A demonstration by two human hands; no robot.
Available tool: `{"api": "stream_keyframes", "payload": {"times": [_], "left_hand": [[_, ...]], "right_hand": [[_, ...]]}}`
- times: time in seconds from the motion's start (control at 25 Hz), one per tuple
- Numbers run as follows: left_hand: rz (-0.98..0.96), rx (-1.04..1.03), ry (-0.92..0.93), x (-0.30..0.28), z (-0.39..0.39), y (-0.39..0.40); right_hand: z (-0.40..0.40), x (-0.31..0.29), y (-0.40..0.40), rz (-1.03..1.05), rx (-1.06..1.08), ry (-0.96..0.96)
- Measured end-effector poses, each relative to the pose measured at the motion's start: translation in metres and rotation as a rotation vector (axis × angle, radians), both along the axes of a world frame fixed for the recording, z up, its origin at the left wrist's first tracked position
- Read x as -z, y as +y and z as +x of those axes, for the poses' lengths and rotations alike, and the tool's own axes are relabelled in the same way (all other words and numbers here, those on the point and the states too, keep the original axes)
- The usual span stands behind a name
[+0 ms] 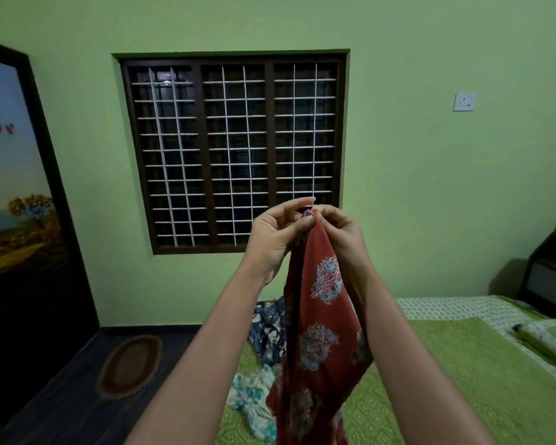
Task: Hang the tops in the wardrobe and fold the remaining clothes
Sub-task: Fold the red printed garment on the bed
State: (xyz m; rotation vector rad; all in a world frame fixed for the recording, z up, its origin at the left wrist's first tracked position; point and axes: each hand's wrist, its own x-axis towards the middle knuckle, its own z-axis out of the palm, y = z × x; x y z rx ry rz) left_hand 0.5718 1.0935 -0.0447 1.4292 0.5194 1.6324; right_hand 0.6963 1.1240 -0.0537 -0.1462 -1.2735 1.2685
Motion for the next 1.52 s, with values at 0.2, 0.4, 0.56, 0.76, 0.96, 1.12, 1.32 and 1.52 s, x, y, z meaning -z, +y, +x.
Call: {"api": "stream_keyframes", "payload": {"times": [0.2,0.4,0.56,0.76,0.96,1.12,1.32,1.52], "left_hand": [[-0.054,-0.123,0.063,0.001,-0.002,0.000],[-0.016,-0.412,0.139,0.015,-0.010,0.018],[0.072,-0.749,0.417,0.023,-0.020,0.031],[0.038,-0.787,0.499,0.037,-0.020,0.033],[0.003,-0.788,0.514,0.048,-0.031,0.037],[-0.124,-0.795,0.449,0.064,-0.046,0.049],[-0.202,-0.798,0.428,0.080,-0.047,0.051],[-0.159,-0.761,0.437,0.083,-0.040,0.047]], "right_hand": [[0.005,0.000,0.007,0.014,0.126,-0.208],[0.002,0.018,0.003,0.020,0.331,-0.393],[-0.005,0.044,0.002,0.311,0.760,-0.861],[-0.017,0.064,-0.003,0.452,0.925,-0.746],[-0.018,0.061,-0.003,-0.114,0.336,-0.772],[-0.017,0.060,-0.017,0.192,0.375,-1.296],[-0.030,0.068,-0.020,0.329,0.959,-1.191],[-0.029,0.079,-0.005,0.281,0.801,-1.177]]}}
